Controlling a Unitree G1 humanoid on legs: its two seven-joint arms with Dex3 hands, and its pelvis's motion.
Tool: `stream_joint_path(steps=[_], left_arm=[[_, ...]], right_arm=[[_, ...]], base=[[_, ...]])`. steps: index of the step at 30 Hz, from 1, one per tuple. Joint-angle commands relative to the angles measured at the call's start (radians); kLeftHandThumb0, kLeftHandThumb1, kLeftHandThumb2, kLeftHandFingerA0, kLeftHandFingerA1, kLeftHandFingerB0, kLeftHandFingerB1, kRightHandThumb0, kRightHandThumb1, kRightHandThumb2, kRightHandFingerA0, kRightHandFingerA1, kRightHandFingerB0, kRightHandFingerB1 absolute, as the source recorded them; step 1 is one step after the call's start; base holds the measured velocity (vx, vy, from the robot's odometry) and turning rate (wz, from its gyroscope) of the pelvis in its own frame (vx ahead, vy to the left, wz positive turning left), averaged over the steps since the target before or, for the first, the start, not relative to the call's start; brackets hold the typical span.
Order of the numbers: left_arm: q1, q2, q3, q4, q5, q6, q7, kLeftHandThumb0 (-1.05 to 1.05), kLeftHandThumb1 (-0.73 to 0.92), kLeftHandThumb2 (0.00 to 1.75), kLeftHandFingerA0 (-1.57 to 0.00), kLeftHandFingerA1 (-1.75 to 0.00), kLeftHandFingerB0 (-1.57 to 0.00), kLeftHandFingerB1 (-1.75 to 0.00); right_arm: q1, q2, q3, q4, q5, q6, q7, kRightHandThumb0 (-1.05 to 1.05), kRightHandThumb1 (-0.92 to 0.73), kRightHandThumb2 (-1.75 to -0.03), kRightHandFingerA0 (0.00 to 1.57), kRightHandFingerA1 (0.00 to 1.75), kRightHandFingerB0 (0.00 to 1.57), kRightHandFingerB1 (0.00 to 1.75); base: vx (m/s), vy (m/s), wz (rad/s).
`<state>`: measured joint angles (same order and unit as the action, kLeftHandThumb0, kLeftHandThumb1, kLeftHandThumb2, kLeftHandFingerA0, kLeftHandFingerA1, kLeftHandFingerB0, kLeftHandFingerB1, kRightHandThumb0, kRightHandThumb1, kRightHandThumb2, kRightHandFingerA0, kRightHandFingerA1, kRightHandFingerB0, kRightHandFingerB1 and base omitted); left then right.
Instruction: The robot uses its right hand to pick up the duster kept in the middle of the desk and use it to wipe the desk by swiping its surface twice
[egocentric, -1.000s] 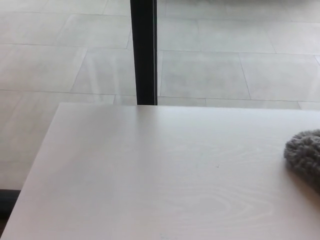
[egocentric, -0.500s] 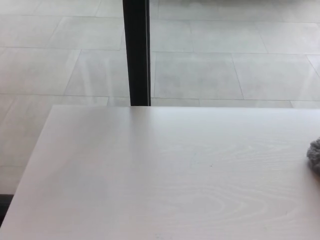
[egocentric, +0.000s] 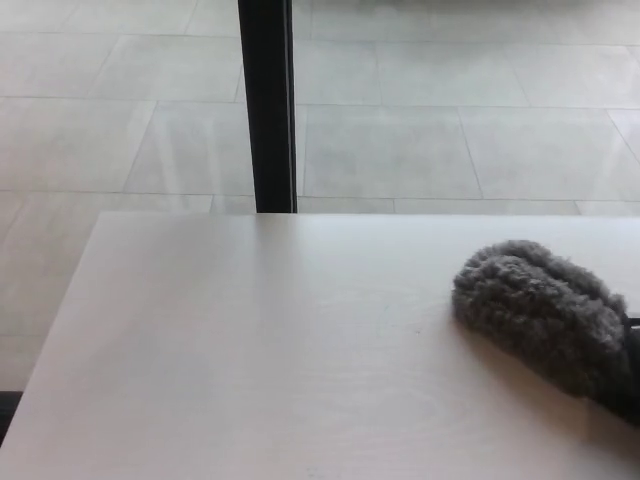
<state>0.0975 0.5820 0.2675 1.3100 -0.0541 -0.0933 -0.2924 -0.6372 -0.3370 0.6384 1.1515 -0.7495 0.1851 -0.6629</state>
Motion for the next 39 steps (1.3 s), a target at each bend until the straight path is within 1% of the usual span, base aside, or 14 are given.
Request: stream_joint_path(steps=[1, 4, 5, 6, 12, 13, 14, 15, 16, 21, 30, 36, 37, 39], left_arm=[[0.002, 0.014, -0.003, 0.003, 0.007, -0.029, 0.008, -0.54, 0.66, 0.60, -0.58, -0.53, -0.57, -0.47], [-0.002, 0.017, -0.014, 0.006, 0.019, -0.024, 0.013, -0.56, 0.66, 0.60, -0.59, -0.53, -0.57, -0.45], [-0.002, 0.019, -0.022, 0.006, 0.027, -0.030, 0.015, -0.56, 0.66, 0.60, -0.60, -0.53, -0.58, -0.46], [-0.001, 0.018, -0.013, 0.005, 0.016, -0.031, 0.004, -0.55, 0.66, 0.60, -0.58, -0.54, -0.59, -0.48], [0.001, 0.023, -0.016, 0.006, 0.018, -0.035, 0.006, -0.56, 0.66, 0.60, -0.58, -0.52, -0.57, -0.46], [-0.001, 0.023, -0.015, 0.008, 0.018, -0.032, 0.007, -0.55, 0.66, 0.60, -0.58, -0.51, -0.55, -0.45], [-0.002, 0.025, -0.024, 0.005, 0.028, -0.033, 0.014, -0.56, 0.67, 0.60, -0.59, -0.51, -0.58, -0.45], [-0.002, 0.027, -0.025, 0.005, 0.029, -0.032, 0.014, -0.56, 0.67, 0.60, -0.59, -0.51, -0.58, -0.45], [-0.002, 0.023, -0.004, 0.003, 0.005, -0.030, 0.003, -0.54, 0.64, 0.59, -0.59, -0.55, -0.66, -0.56], [-0.007, 0.027, -0.003, 0.007, 0.008, -0.034, -0.007, -0.55, 0.64, 0.59, -0.58, -0.52, -0.65, -0.52], [-0.013, 0.026, 0.004, 0.014, 0.010, -0.024, 0.005, -0.54, 0.63, 0.59, -0.59, -0.52, -0.65, -0.52], [-0.019, 0.021, 0.019, 0.015, -0.007, -0.019, -0.016, -0.53, 0.63, 0.59, -0.57, -0.55, -0.69, -0.60], [-0.018, 0.017, 0.019, 0.015, -0.005, -0.018, -0.011, -0.54, 0.63, 0.59, -0.57, -0.55, -0.69, -0.58], [-0.017, 0.013, 0.023, 0.017, -0.004, -0.015, -0.006, -0.53, 0.61, 0.58, -0.61, -0.56, -0.74, -0.65]], right_arm=[[0.035, 0.127, 0.100, -0.072, -0.072, 0.007, 0.084, -0.46, -0.64, -0.62, 0.91, 1.75, 0.81, 1.09], [0.063, 0.151, 0.136, -0.125, -0.083, -0.015, 0.057, -0.39, -0.63, -0.59, 0.97, 1.69, 0.86, 0.97], [0.078, 0.156, 0.147, -0.145, -0.084, -0.043, 0.042, -0.39, -0.46, -0.92, 1.24, 1.36, 0.88, 1.08], [0.093, 0.167, 0.163, -0.165, -0.090, -0.050, 0.031, -0.34, -0.61, -0.62, 0.95, 1.75, 0.85, 1.20], [0.188, 0.173, 0.264, -0.338, -0.121, -0.159, 0.008, -0.34, -0.58, -0.59, 0.94, 1.75, 0.89, 0.97], [0.203, 0.166, 0.291, -0.376, -0.134, -0.183, 0.006, -0.39, -0.46, -0.90, 1.22, 1.37, 0.88, 1.10], [0.215, 0.156, 0.301, -0.428, -0.131, -0.171, 0.061, -0.33, -0.64, -0.63, 0.93, 1.75, 0.83, 1.09], [0.216, 0.154, 0.304, -0.438, -0.130, -0.167, 0.070, -0.33, -0.64, -0.63, 0.93, 1.75, 0.83, 1.09], [0.225, 0.137, 0.311, -0.478, -0.129, -0.190, 0.063, -0.32, -0.60, -0.66, 0.97, 1.75, 0.92, 0.85], [0.237, 0.073, 0.314, -0.586, -0.133, -0.243, 0.077, -0.39, -0.39, -0.86, 1.30, 1.42, 0.85, 0.76], [0.249, -0.003, 0.291, -0.596, -0.150, -0.314, 0.070, -0.38, -0.58, -0.61, 0.93, 1.74, 0.92, 0.69], [0.213, 0.023, 0.254, -0.522, -0.155, -0.291, 0.072, -0.38, -0.40, -0.86, 1.26, 1.40, 0.84, 0.76], [0.201, 0.027, 0.255, -0.513, -0.179, -0.265, 0.067, -0.40, -0.56, -0.61, 0.96, 1.75, 0.91, 0.67], [0.174, 0.046, 0.248, -0.447, -0.190, -0.269, 0.010, -0.35, -0.54, -0.59, 0.98, 1.75, 0.94, 0.74]], base=[[0.00, 0.000, 0.00], [0.00, 0.000, 0.00], [0.00, 0.000, 0.00], [0.00, 0.000, 0.00], [0.00, 0.000, 0.00], [0.00, 0.000, 0.00], [0.00, 0.000, 0.00], [0.00, 0.000, 0.00], [0.00, 0.000, 0.00], [0.00, 0.000, 0.00], [0.00, 0.000, 0.00], [0.00, 0.000, 0.00], [0.00, 0.000, 0.00], [0.00, 0.000, 0.00]])
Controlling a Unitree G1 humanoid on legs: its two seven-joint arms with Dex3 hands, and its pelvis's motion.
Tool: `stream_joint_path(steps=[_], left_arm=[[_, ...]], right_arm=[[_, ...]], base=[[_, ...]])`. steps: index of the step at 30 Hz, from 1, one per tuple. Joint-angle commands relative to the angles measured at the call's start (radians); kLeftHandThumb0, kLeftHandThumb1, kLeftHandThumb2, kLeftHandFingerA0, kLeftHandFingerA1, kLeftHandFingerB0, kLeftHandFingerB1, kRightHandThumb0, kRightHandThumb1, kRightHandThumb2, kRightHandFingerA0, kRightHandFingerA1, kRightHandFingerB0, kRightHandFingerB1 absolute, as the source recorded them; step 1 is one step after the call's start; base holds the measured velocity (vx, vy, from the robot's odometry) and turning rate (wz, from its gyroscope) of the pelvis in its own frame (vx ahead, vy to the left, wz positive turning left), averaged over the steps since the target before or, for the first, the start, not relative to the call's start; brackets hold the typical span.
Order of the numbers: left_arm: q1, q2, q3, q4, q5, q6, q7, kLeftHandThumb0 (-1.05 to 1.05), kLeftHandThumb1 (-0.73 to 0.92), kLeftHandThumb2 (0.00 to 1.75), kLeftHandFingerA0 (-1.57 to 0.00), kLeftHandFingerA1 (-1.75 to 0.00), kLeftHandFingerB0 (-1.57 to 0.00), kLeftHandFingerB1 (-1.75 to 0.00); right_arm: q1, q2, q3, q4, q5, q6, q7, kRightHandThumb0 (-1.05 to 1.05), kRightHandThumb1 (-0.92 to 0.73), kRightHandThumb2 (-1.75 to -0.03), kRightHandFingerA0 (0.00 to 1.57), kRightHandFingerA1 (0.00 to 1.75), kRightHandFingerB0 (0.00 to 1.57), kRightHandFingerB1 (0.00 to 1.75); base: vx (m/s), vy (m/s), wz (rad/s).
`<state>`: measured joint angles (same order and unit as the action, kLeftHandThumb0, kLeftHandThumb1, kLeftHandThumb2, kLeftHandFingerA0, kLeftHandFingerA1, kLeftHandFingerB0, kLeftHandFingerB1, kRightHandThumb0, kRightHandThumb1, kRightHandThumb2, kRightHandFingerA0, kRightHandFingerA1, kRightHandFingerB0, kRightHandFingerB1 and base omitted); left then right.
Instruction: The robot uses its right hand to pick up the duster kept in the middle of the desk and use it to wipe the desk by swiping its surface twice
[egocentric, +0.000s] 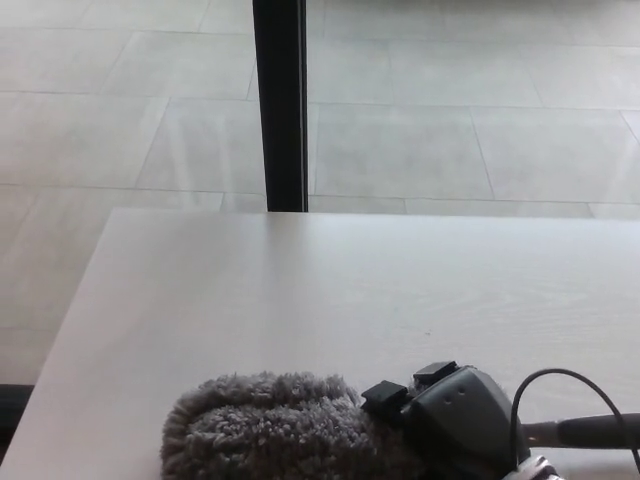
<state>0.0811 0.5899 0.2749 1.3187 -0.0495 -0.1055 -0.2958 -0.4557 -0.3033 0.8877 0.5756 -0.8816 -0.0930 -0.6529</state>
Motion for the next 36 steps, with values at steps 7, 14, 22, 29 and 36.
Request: stream_joint_path(steps=[7, 14, 22, 29, 36], left_arm=[[0.001, 0.008, -0.004, 0.003, 0.011, -0.007, -0.005, -0.54, 0.64, 0.60, -0.59, -0.53, -0.65, -0.53], [0.012, -0.011, 0.011, 0.001, -0.011, -0.018, -0.014, -0.54, 0.63, 0.59, -0.59, -0.56, -0.71, -0.69], [0.035, -0.017, 0.033, 0.000, -0.030, -0.002, -0.020, -0.49, 0.62, 0.59, -0.61, -0.58, -0.70, -0.66], [0.043, -0.024, 0.038, 0.001, -0.030, -0.002, -0.011, -0.51, 0.62, 0.59, -0.57, -0.56, -0.67, -0.56], [0.042, -0.026, 0.036, 0.006, -0.023, 0.008, 0.004, -0.50, 0.62, 0.59, -0.59, -0.53, -0.72, -0.58]], right_arm=[[-0.132, 0.071, -0.052, 0.318, -0.029, 0.077, 0.070, -0.35, -0.44, -0.89, 1.24, 1.37, 0.82, 0.86], [-0.212, 0.078, -0.169, 0.547, 0.033, 0.205, 0.062, -0.38, -0.62, -0.62, 0.93, 1.75, 0.80, 1.19], [-0.248, 0.002, -0.428, 0.674, 0.213, 0.322, 0.180, -0.40, -0.60, -0.58, 0.91, 1.62, 0.80, 0.77], [-0.231, -0.018, -0.792, 0.705, 0.465, 0.425, 0.136, -0.37, -0.58, -0.58, 0.84, 1.26, 0.00, 0.29], [-0.185, -0.059, -1.046, 0.696, 0.619, 0.365, 0.210, -0.36, -0.58, -0.59, 0.78, 1.40, 0.72, 0.69]], base=[[0.00, 0.000, 0.00], [0.00, 0.000, 0.00], [0.00, 0.000, 0.00], [0.00, 0.000, 0.00], [0.00, 0.000, 0.00]])
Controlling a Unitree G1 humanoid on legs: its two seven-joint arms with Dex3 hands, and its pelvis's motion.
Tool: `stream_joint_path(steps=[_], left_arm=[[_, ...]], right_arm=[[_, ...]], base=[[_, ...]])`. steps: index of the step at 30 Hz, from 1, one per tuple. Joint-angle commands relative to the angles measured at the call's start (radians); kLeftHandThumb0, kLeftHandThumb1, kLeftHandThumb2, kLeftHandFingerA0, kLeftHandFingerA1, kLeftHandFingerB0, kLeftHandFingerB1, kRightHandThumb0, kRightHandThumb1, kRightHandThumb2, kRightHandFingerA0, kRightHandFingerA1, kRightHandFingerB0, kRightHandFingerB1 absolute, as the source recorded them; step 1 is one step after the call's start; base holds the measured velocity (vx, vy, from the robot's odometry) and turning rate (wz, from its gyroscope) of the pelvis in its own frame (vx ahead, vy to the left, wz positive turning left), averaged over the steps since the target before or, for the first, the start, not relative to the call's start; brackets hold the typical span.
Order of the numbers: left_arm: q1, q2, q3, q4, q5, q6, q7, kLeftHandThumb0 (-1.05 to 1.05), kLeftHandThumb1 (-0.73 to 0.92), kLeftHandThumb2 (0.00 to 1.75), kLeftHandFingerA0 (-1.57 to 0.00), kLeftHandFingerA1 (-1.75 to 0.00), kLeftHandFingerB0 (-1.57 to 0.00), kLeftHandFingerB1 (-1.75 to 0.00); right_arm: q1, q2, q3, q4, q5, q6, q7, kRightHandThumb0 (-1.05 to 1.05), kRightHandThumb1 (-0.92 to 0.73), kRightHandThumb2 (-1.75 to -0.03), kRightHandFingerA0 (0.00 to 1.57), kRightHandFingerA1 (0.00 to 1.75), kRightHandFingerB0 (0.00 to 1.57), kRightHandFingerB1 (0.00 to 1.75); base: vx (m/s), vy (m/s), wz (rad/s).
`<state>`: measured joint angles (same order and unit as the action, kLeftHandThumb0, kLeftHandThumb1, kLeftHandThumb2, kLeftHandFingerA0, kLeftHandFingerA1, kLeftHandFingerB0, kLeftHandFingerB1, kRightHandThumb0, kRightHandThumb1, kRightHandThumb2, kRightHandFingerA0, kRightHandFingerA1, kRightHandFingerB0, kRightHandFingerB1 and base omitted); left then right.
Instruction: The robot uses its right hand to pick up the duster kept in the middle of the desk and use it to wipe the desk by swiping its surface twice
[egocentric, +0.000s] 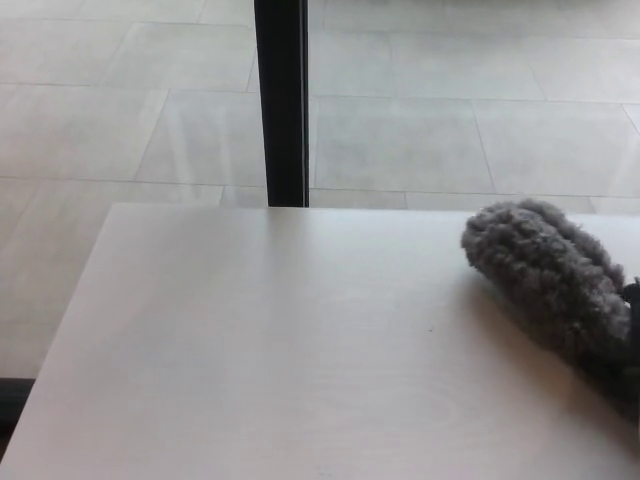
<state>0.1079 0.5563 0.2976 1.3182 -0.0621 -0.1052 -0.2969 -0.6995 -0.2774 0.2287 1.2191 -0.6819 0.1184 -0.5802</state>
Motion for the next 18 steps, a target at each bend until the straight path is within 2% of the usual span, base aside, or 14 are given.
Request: stream_joint_path(steps=[1, 2, 4, 5, 6, 7, 8, 9, 10, 11, 12, 14, 15, 18], left_arm=[[0.015, 0.007, 0.018, 0.006, -0.015, 0.011, 0.004, -0.49, 0.61, 0.58, -0.60, -0.53, -0.75, -0.60], [0.014, 0.005, 0.022, 0.005, -0.019, 0.011, 0.004, -0.49, 0.60, 0.58, -0.62, -0.54, -0.75, -0.59], [0.013, 0.003, 0.030, 0.005, -0.028, 0.014, 0.005, -0.49, 0.59, 0.58, -0.62, -0.55, -0.77, -0.66], [0.012, 0.002, 0.036, 0.004, -0.034, 0.019, 0.008, -0.49, 0.59, 0.58, -0.62, -0.55, -0.77, -0.66], [0.018, 0.004, 0.032, 0.001, -0.030, 0.007, 0.001, -0.50, 0.60, 0.58, -0.61, -0.55, -0.76, -0.66], [0.019, 0.005, 0.023, 0.001, -0.020, 0.002, 0.002, -0.50, 0.61, 0.58, -0.62, -0.56, -0.74, -0.63], [0.016, 0.004, 0.039, 0.002, -0.036, 0.014, 0.002, -0.47, 0.59, 0.58, -0.62, -0.55, -0.77, -0.66], [0.014, 0.002, 0.042, 0.004, -0.038, 0.018, 0.007, -0.46, 0.60, 0.58, -0.61, -0.55, -0.72, -0.58], [0.013, 0.001, 0.039, 0.006, -0.033, 0.015, 0.014, -0.47, 0.59, 0.58, -0.63, -0.55, -0.75, -0.63], [0.012, 0.002, 0.033, 0.006, -0.026, 0.015, 0.010, -0.48, 0.60, 0.58, -0.61, -0.54, -0.76, -0.66], [0.011, 0.001, 0.039, 0.006, -0.031, 0.017, 0.013, -0.47, 0.59, 0.58, -0.62, -0.54, -0.78, -0.67], [0.011, 0.003, 0.041, 0.005, -0.032, 0.013, 0.011, -0.48, 0.59, 0.58, -0.63, -0.55, -0.78, -0.66], [0.012, 0.005, 0.037, 0.001, -0.029, 0.012, 0.006, -0.47, 0.61, 0.58, -0.60, -0.55, -0.75, -0.70], [0.018, 0.010, 0.018, -0.006, -0.009, -0.002, 0.002, -0.48, 0.64, 0.59, -0.59, -0.55, -0.68, -0.64]], right_arm=[[0.059, -0.086, -0.427, 0.053, 0.443, 0.148, 0.139, -0.39, -0.59, -0.60, 0.77, 1.27, 0.75, 0.72], [0.062, -0.083, -0.488, 0.047, 0.486, 0.133, 0.123, -0.29, -0.57, -0.57, 0.75, 1.14, 0.55, 0.60], [0.079, -0.068, -0.592, 0.023, 0.562, 0.077, 0.075, -0.21, -0.54, -0.58, 0.79, 1.08, 0.74, 0.99], [0.084, -0.061, -0.637, 0.015, 0.591, 0.053, 0.057, -0.21, -0.54, -0.58, 0.79, 1.08, 0.74, 0.99], [0.083, -0.062, -0.636, 0.017, 0.576, 0.061, 0.068, -0.29, -0.42, -0.86, 0.78, 0.96, 0.76, 0.93], [0.083, -0.064, -0.633, 0.018, 0.559, 0.071, 0.074, -0.29, -0.60, -0.58, 0.75, 0.98, 0.81, 0.97], [0.077, -0.060, -0.638, 0.018, 0.548, 0.082, 0.063, -0.27, -0.59, -0.61, 0.77, 1.30, 0.78, 1.17], [0.072, -0.055, -0.653, 0.019, 0.548, 0.082, 0.043, -0.28, -0.59, -0.60, 0.74, 1.23, 0.77, 1.15], [0.069, -0.056, -0.644, 0.023, 0.529, 0.086, 0.049, -0.34, -0.45, -0.87, 0.74, 1.00, 0.75, 0.93], [0.073, -0.056, -0.640, 0.020, 0.515, 0.075, 0.057, -0.27, -0.61, -0.57, 0.59, 0.96, 0.72, 0.82], [0.070, -0.059, -0.626, 0.025, 0.490, 0.088, 0.064, -0.31, -0.63, -0.58, 0.58, 1.01, 0.67, 0.70], [0.066, -0.055, -0.634, 0.022, 0.477, 0.094, 0.056, -0.30, -0.62, -0.58, 0.64, 1.11, 0.68, 0.79], [0.074, -0.063, -0.595, 0.021, 0.436, 0.092, 0.099, -0.30, -0.65, -0.59, 0.65, 1.09, 0.42, 0.52], [0.072, -0.065, -0.579, 0.025, 0.399, 0.099, 0.106, -0.29, -0.60, -0.57, 0.80, 1.15, 0.44, 0.47]], base=[[0.00, 0.000, 0.00], [0.00, 0.000, 0.00], [0.00, 0.000, 0.00], [0.00, 0.000, 0.00], [0.00, 0.000, 0.00], [0.00, 0.000, 0.00], [0.00, 0.000, 0.00], [0.00, 0.000, 0.00], [0.00, 0.000, 0.00], [0.00, 0.000, 0.00], [0.00, 0.000, 0.00], [0.00, 0.000, 0.00], [0.00, 0.000, 0.00], [0.00, 0.000, 0.00]])
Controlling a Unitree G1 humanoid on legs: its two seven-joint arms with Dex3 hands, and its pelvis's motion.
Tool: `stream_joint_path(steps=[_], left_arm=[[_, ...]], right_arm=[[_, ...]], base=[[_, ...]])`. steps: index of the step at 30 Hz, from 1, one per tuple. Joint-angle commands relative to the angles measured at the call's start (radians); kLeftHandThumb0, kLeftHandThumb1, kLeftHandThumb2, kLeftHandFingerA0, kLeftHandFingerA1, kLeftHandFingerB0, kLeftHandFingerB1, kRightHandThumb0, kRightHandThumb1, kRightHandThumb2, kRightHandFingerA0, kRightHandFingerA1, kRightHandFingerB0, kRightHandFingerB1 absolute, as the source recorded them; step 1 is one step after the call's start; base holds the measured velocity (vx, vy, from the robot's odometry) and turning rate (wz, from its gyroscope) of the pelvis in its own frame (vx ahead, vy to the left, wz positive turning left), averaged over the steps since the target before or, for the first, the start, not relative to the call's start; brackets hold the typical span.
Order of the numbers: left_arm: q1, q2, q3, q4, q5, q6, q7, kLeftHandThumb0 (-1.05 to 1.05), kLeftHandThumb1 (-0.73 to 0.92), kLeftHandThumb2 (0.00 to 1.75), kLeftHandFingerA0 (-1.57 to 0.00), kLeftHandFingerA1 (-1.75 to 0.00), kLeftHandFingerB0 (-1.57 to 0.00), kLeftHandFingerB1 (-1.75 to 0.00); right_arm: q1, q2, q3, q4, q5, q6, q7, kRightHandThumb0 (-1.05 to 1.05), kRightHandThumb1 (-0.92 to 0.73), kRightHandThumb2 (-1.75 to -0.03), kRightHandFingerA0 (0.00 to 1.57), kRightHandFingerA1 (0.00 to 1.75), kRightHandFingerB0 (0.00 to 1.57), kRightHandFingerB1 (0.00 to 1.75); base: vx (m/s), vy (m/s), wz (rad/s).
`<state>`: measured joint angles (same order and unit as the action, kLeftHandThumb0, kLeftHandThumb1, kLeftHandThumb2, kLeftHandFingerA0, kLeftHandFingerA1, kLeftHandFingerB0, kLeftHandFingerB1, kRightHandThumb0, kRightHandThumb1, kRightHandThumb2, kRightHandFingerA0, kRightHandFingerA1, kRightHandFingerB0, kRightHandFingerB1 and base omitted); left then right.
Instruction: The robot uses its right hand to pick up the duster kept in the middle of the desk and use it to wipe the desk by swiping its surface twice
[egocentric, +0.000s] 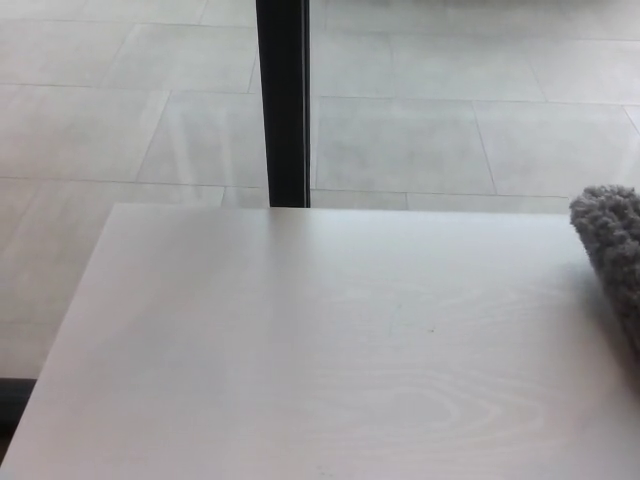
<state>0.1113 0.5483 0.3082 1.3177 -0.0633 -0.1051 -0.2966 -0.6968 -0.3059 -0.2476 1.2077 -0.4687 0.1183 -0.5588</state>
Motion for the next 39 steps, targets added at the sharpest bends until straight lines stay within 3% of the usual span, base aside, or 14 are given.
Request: stream_joint_path(steps=[1, 4, 6, 8, 9, 10, 14, 31, 33, 34, 36, 37, 38, 39], left_arm=[[0.015, 0.018, 0.008, -0.006, -0.008, -0.002, 0.002, -0.48, 0.64, 0.59, -0.59, -0.55, -0.68, -0.64], [0.007, 0.020, 0.013, 0.003, -0.010, 0.019, 0.008, -0.46, 0.63, 0.59, -0.60, -0.54, -0.68, -0.63], [0.009, 0.021, 0.017, -0.002, -0.012, 0.014, -0.003, -0.45, 0.63, 0.59, -0.61, -0.56, -0.73, -0.70], [0.009, 0.023, 0.014, -0.003, -0.006, 0.012, -0.002, -0.45, 0.63, 0.59, -0.60, -0.56, -0.72, -0.70], [0.010, 0.023, 0.017, -0.002, -0.009, 0.012, -0.003, -0.45, 0.62, 0.59, -0.61, -0.54, -0.73, -0.70], [0.010, 0.025, 0.021, -0.001, -0.012, 0.013, -0.006, -0.44, 0.63, 0.59, -0.61, -0.55, -0.73, -0.75], [0.006, 0.029, 0.026, 0.003, -0.014, 0.020, -0.010, -0.43, 0.64, 0.59, -0.58, -0.53, -0.68, -0.61], [0.026, 0.042, -0.018, 0.003, 0.032, -0.004, 0.014, -0.50, 0.65, 0.60, -0.61, -0.53, -0.59, -0.46], [0.028, 0.045, -0.014, 0.006, 0.025, 0.003, 0.012, -0.51, 0.64, 0.59, -0.60, -0.52, -0.63, -0.47], [0.031, 0.046, -0.014, 0.006, 0.023, -0.003, 0.009, -0.51, 0.64, 0.59, -0.60, -0.52, -0.63, -0.47], [0.031, 0.043, -0.004, 0.005, 0.009, 0.006, 0.011, -0.50, 0.63, 0.59, -0.60, -0.53, -0.64, -0.48], [0.031, 0.045, -0.005, 0.002, 0.009, 0.010, 0.010, -0.49, 0.66, 0.60, -0.59, -0.52, -0.60, -0.47], [0.032, 0.048, -0.002, -0.004, 0.004, 0.016, 0.005, -0.47, 0.65, 0.59, -0.59, -0.53, -0.64, -0.52], [0.032, 0.047, 0.006, -0.005, -0.005, 0.018, 0.002, -0.47, 0.65, 0.59, -0.59, -0.53, -0.64, -0.52]], right_arm=[[0.069, -0.037, -0.103, 0.036, 0.185, 0.099, 0.085, -0.29, -0.60, -0.57, 0.80, 1.15, 0.44, 0.47], [0.059, -0.048, -0.061, 0.040, 0.149, 0.101, 0.145, -0.27, -0.61, -0.60, 0.70, 1.34, 0.36, 0.47], [0.064, -0.064, -0.052, 0.033, 0.169, 0.047, 0.254, -0.33, -0.64, -0.58, 0.60, 0.88, 0.43, 0.50], [0.072, -0.080, -0.028, 0.028, 0.160, 0.000, 0.306, -0.49, -0.61, -0.59, 0.59, 0.75, 0.21, 0.32], [0.067, -0.097, 0.006, 0.026, 0.135, -0.005, 0.352, -0.64, -0.63, -0.60, 0.34, 0.53, 0.05, 0.23], [0.048, -0.125, 0.071, 0.026, 0.083, 0.004, 0.411, -0.72, -0.50, -0.90, 0.19, 0.56, 0.00, 0.20], [0.014, -0.166, 0.149, 0.017, 0.044, 0.005, 0.477, -1.05, -0.64, -0.96, 0.00, 0.09, 0.00, 0.07], [0.257, -0.443, 0.063, -0.463, 0.224, -0.053, 0.630, -0.97, -0.68, -1.00, 0.00, 0.25, 0.00, 0.07], [0.363, -0.481, -0.067, -0.562, 0.315, -0.054, 0.661, -0.81, -0.78, -0.64, 0.11, 0.77, 0.08, 0.34], [0.380, -0.474, -0.114, -0.581, 0.344, -0.043, 0.650, -0.81, -0.78, -0.64, 0.11, 0.77, 0.08, 0.34], [0.450, -0.467, -0.252, -0.644, 0.425, -0.023, 0.663, -0.90, -0.75, -0.65, 0.92, 1.39, 0.16, 0.57], [0.488, -0.468, -0.301, -0.674, 0.433, 0.000, 0.661, -0.99, -0.80, -0.65, 1.10, 1.33, 0.17, 0.76], [0.566, -0.463, -0.404, -0.721, 0.458, 0.034, 0.651, -0.98, -0.80, -0.65, 0.67, 1.00, 0.16, 0.89], [0.615, -0.446, -0.477, -0.750, 0.486, 0.042, 0.647, -0.98, -0.80, -0.65, 0.67, 1.00, 0.16, 0.89]], base=[[0.00, 0.000, 0.00], [0.00, 0.000, 0.00], [0.00, 0.000, 0.00], [0.00, 0.000, 0.00], [0.00, 0.000, 0.00], [0.00, 0.000, 0.00], [0.00, 0.000, 0.00], [0.00, 0.000, 0.00], [0.00, 0.000, 0.00], [0.00, 0.000, 0.00], [0.00, 0.000, 0.00], [0.00, 0.000, 0.00], [0.00, 0.000, 0.00], [0.00, 0.000, 0.00]])
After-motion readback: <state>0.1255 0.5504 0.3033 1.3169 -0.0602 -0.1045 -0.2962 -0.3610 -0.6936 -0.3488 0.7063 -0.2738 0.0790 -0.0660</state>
